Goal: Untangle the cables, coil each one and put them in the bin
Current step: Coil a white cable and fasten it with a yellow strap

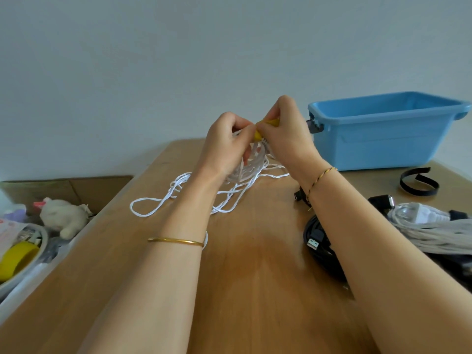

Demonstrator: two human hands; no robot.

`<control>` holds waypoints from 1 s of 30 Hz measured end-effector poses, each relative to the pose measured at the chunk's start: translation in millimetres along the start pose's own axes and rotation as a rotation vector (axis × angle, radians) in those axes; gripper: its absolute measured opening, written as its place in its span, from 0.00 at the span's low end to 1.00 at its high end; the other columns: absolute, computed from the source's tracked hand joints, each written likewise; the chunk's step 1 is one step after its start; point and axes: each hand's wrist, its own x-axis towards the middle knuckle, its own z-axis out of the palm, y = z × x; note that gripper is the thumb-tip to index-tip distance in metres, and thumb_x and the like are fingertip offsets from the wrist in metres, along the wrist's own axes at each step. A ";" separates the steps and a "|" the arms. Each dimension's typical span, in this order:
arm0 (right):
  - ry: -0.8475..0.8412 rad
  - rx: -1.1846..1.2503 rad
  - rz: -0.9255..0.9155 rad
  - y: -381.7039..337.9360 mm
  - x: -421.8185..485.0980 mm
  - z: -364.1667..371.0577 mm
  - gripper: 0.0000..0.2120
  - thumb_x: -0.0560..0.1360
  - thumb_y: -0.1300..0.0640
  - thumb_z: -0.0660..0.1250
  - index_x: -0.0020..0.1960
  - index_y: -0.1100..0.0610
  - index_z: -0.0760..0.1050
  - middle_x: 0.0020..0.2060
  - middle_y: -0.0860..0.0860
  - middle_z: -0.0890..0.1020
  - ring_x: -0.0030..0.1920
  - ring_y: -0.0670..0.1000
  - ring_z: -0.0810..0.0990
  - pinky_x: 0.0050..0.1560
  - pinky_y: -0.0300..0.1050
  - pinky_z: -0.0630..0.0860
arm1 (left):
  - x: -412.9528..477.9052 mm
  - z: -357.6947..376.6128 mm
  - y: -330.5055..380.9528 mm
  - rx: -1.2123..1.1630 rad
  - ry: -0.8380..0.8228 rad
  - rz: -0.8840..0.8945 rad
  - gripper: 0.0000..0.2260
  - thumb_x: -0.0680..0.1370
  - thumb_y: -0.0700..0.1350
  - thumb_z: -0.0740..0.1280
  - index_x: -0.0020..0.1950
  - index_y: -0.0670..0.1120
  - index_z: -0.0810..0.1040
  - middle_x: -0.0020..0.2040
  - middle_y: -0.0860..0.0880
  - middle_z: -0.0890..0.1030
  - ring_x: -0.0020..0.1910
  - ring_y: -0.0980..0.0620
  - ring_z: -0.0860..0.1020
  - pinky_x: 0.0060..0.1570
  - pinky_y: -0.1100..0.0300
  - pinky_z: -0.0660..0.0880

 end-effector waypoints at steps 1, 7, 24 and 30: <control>-0.013 0.005 0.012 -0.6 0.6 -0.6 0.14 0.73 0.66 0.63 0.38 0.52 0.61 0.34 0.47 0.70 0.34 0.43 0.68 0.32 0.30 0.67 | -0.4 -0.5 0.2 -0.009 -0.007 -0.004 0.04 0.78 0.39 0.63 0.45 0.39 0.74 0.27 0.50 0.75 0.23 0.55 0.72 0.31 0.61 0.71; -0.047 0.097 0.113 -1.1 4.1 -7.5 0.11 0.72 0.63 0.67 0.40 0.54 0.65 0.35 0.49 0.73 0.38 0.49 0.74 0.39 0.42 0.73 | -1.0 -2.3 5.4 -0.040 -0.097 -0.050 0.11 0.69 0.40 0.69 0.49 0.40 0.75 0.34 0.47 0.77 0.26 0.55 0.74 0.29 0.63 0.71; 0.027 0.019 0.100 1.7 6.5 -14.7 0.13 0.72 0.60 0.67 0.43 0.73 0.76 0.31 0.57 0.73 0.34 0.50 0.69 0.36 0.43 0.66 | 5.1 9.8 2.3 0.247 -0.099 0.177 0.08 0.78 0.37 0.63 0.47 0.47 0.66 0.50 0.41 0.72 0.44 0.43 0.76 0.41 0.57 0.71; 0.043 -0.017 0.016 3.5 5.4 -12.9 0.15 0.74 0.58 0.66 0.44 0.73 0.77 0.35 0.66 0.79 0.34 0.59 0.73 0.38 0.49 0.73 | 3.3 8.5 4.4 0.229 -0.134 0.098 0.05 0.80 0.38 0.60 0.51 0.44 0.65 0.40 0.52 0.74 0.36 0.50 0.76 0.38 0.58 0.72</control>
